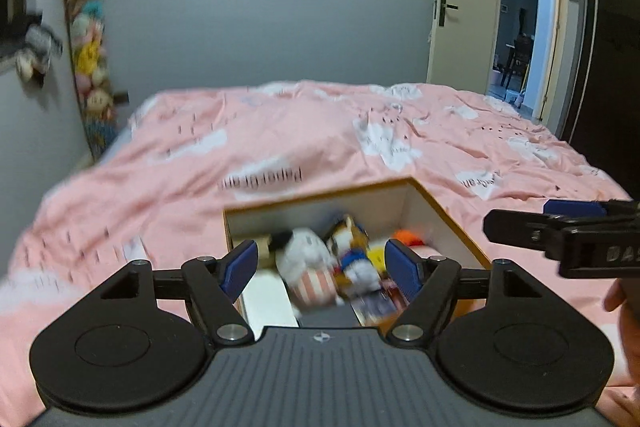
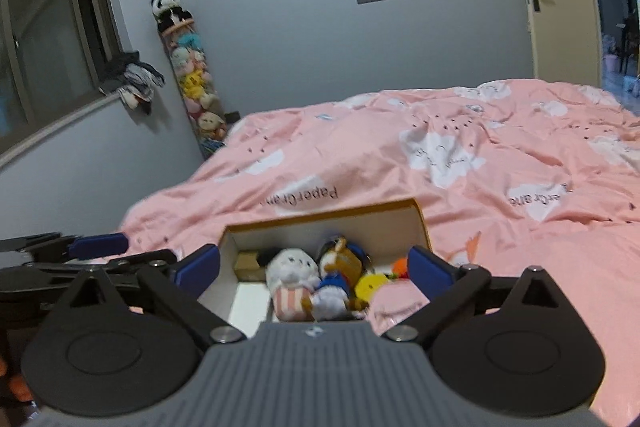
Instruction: Organize objects
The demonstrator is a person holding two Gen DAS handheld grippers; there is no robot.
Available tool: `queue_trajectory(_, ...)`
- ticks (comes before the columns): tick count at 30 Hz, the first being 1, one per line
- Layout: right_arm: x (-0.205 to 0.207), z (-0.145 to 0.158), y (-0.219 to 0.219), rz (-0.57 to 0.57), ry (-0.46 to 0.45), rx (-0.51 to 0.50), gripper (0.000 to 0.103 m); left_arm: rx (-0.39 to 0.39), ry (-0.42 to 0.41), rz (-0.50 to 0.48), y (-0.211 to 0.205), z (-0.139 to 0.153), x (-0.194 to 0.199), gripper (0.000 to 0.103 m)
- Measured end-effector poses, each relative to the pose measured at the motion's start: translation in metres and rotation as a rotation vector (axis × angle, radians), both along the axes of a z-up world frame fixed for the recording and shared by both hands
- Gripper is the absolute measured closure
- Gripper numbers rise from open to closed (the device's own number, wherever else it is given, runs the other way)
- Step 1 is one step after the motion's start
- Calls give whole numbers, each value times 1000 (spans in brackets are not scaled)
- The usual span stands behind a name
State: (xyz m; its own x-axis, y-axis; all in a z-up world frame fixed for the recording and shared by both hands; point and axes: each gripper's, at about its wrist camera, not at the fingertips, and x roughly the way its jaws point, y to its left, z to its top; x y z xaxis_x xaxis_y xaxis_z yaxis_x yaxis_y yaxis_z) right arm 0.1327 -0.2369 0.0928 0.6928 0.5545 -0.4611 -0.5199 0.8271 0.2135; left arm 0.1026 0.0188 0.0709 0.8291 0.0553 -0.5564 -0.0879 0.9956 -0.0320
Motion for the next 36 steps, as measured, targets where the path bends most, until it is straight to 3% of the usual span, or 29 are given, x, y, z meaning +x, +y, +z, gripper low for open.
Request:
queue_trajectory(4, -15, -13, 2, -8, -25, -42, 1, -99, 25, 86, 6, -20, -14, 18)
queue_trajectory(12, -21, -38, 6, -37, -75, -142, 1, -82, 83, 137, 0, -49, -14, 18)
queue_trajectory(23, -8, -79, 22, -10, -55, -218, 1, -72, 172, 163, -2, -83, -3, 18)
queue_trajectory(36, 0, -88, 23, -15, -5, -204, 1, -64, 193, 143, -4, -87, -1, 18)
